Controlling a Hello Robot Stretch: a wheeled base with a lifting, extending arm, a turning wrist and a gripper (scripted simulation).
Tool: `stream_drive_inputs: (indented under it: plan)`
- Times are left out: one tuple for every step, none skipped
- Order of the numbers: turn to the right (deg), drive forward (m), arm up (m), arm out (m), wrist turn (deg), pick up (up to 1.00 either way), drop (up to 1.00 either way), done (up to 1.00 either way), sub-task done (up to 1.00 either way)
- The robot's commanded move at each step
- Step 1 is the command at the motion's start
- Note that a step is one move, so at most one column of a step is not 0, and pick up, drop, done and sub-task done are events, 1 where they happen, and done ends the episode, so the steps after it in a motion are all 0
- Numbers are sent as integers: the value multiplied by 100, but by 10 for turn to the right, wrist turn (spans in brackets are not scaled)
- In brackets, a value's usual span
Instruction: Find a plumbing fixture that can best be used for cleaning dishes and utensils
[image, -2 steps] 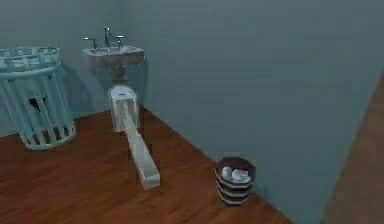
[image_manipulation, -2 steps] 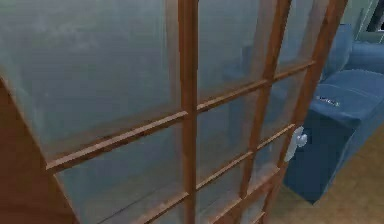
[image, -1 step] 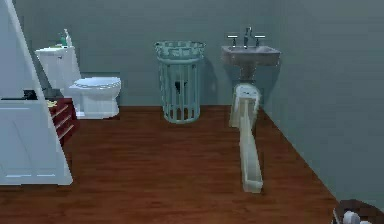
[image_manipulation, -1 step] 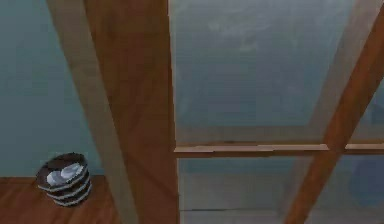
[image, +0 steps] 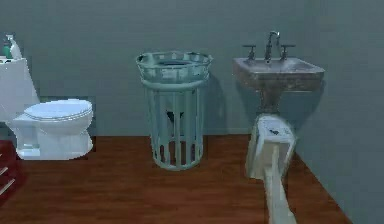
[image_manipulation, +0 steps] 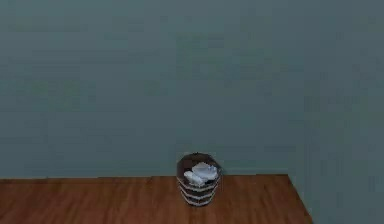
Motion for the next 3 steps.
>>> stream_drive_inputs:
  plan:
    - [0,100,0,0,0,0,0,0,0]
    - [-240,0,0,0,0,0,0,0,0]
    - [0,10,0,0,0,0,0,0,0]
